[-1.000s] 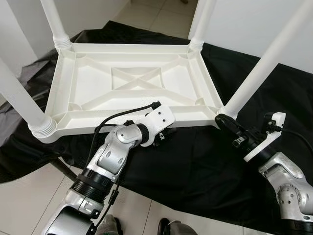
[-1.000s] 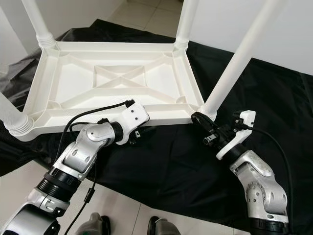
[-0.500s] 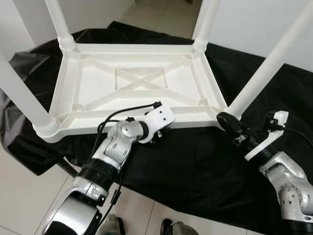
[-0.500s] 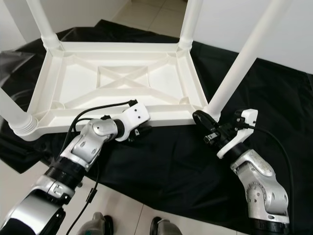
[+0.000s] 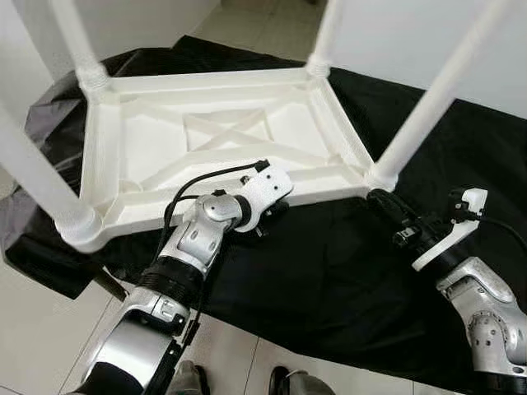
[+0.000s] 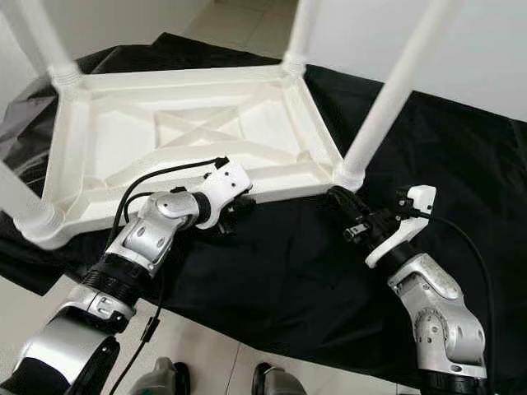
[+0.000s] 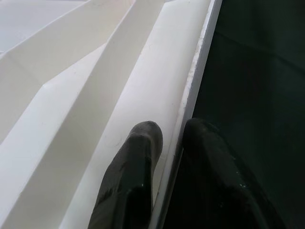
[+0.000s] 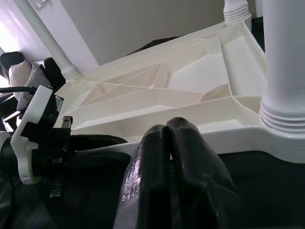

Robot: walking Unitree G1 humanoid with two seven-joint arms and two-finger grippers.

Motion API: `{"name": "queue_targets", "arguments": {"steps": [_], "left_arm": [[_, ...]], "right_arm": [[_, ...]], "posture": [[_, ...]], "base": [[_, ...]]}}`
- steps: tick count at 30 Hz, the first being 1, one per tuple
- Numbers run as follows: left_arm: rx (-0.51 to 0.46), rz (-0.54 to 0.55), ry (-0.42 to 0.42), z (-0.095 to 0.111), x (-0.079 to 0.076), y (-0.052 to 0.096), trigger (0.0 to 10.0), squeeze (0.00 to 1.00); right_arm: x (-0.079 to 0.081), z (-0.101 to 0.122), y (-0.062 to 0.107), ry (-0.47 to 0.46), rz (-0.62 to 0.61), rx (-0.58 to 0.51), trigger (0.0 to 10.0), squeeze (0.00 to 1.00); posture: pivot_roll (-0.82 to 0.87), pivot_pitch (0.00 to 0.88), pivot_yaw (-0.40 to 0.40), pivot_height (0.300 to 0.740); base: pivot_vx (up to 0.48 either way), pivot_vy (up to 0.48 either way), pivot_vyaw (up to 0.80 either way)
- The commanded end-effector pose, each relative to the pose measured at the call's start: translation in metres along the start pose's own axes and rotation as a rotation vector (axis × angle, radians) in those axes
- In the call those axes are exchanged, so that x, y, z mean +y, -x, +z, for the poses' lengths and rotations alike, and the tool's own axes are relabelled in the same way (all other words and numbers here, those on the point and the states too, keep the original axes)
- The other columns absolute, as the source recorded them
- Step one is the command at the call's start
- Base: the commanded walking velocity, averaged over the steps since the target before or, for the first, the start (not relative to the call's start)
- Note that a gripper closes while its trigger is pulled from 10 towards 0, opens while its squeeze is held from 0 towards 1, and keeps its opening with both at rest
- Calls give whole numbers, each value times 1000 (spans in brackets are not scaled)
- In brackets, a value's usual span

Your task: Building children table

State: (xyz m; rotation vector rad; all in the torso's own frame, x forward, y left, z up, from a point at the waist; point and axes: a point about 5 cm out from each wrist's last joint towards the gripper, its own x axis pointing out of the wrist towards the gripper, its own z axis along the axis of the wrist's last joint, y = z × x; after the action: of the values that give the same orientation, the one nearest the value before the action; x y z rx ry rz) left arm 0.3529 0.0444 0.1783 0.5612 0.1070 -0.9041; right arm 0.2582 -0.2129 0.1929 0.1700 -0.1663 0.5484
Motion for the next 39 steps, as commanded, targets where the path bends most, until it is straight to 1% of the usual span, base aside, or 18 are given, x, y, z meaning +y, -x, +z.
{"name": "queue_targets", "arguments": {"steps": [1,7,10,12,13,14,17,21,24,26,29,31,33,34,35,36,38,39], "left_arm": [[38,350,22,-10,17,4,0,0],[33,376,-7,-5,17,4,0,0],[13,366,-9,1,13,2,0,0],[3,357,-8,4,10,0,0,0],[-12,347,-5,8,4,-4,157,0],[-22,336,-2,11,-1,-8,0,0],[-44,328,2,18,-6,-13,0,0],[-48,324,-20,19,-6,-14,0,0],[-33,311,-50,14,-4,-11,0,0],[-7,318,-69,6,1,-5,0,0],[4,326,-65,2,5,0,0,0],[4,326,-65,2,5,0,0,0],[-43,302,-46,16,-4,-6,0,0],[-43,302,-46,16,-4,-6,0,0],[-70,296,-34,25,-9,-12,0,0],[-70,296,-34,25,-9,-12,0,0],[-111,284,-22,40,-19,-20,0,0],[-156,257,-17,55,-30,-26,0,0]], "right_arm": [[3,0,1,-4,3,0,10000,0],[1,0,1,-2,-2,0,10000,0],[-1,0,0,1,-10,-1,10000,0],[-1,0,-1,2,-12,-1,10000,0],[-1,0,-2,2,-13,-1,10000,0],[0,0,-3,2,-13,-2,10000,0],[1,0,-5,2,-12,-4,10000,0],[4,-1,-5,0,-7,-6,10000,0],[4,-1,-5,-1,-7,-6,10000,0],[3,-1,-3,1,-12,-5,10000,0],[1,0,-2,3,-19,-5,10000,0],[1,0,-2,3,-19,-5,10000,0],[-1,0,-5,4,-27,-10,10000,0],[-1,0,-5,4,-27,-10,10000,0],[-1,0,-7,4,-26,-15,10000,0],[-1,0,-7,4,-26,-15,10000,0],[1,0,-9,1,-22,-20,10000,0],[3,-1,-10,-1,-19,-22,10000,0]], "posture": [[19,171,-29,740],[22,171,-33,740],[25,172,-38,740],[25,172,-38,740],[26,173,-41,740],[26,175,-42,740],[24,174,-42,740],[19,176,-40,740],[17,177,-40,740],[19,176,-41,740],[28,175,-40,740],[28,175,-40,740],[34,174,-39,740],[34,174,-39,740],[34,175,-37,740],[34,175,-37,740],[32,175,-35,740],[32,177,-31,740]], "base": [[0,0,0],[0,0,0],[0,0,0],[0,0,0],[0,0,0],[0,0,0],[0,0,0],[0,0,0],[0,0,0],[0,0,0],[0,0,0],[0,0,0],[0,0,0],[0,0,0],[0,0,0],[0,0,0],[0,0,0],[0,0,0]]}}
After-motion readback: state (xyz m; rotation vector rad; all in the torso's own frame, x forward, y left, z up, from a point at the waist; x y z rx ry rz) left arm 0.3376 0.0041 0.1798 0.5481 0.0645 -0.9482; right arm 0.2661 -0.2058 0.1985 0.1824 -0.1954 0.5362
